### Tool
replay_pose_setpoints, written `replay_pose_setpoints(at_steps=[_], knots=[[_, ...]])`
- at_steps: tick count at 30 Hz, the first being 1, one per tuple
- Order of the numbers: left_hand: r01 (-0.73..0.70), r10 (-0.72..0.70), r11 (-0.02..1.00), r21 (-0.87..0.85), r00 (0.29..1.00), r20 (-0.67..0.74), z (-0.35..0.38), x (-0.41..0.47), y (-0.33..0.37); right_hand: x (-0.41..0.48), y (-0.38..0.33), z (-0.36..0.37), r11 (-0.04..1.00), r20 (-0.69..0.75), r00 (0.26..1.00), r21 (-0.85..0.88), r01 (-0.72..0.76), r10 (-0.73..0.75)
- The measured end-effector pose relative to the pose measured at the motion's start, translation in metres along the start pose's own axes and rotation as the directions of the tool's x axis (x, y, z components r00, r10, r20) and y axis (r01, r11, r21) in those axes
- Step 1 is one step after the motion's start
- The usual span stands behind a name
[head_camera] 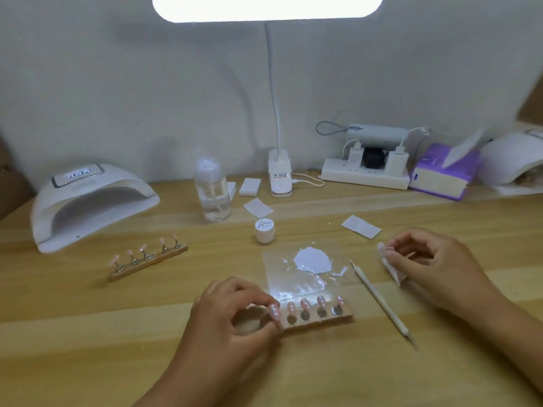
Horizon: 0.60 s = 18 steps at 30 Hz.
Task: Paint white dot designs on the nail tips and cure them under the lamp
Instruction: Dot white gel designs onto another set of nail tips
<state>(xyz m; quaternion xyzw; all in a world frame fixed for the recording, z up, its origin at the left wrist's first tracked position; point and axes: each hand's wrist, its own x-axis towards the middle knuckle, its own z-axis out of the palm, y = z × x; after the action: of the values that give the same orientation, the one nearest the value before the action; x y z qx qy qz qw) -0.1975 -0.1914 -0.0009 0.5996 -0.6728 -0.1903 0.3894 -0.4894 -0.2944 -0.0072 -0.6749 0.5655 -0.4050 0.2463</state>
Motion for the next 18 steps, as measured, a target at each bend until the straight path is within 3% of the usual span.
replay_pose_setpoints(at_steps=[6,12,18], knots=[[-0.044,0.036,0.988,0.148,0.998,0.051,0.0000,0.0010,-0.0039,-0.0014,-0.0021,0.0004,0.999,0.048,0.999,0.042,0.023,-0.025],[-0.077,0.067,0.983,0.165,0.996,0.066,-0.0021,0.0047,-0.0065,-0.0027,-0.0087,-0.0044,0.980,-0.016,0.990,-0.146,0.134,-0.138],[-0.117,0.093,0.975,0.191,0.987,0.131,-0.0081,0.0075,-0.0064,-0.0045,-0.0076,-0.0032,0.995,0.056,0.993,-0.019,0.102,-0.101]])
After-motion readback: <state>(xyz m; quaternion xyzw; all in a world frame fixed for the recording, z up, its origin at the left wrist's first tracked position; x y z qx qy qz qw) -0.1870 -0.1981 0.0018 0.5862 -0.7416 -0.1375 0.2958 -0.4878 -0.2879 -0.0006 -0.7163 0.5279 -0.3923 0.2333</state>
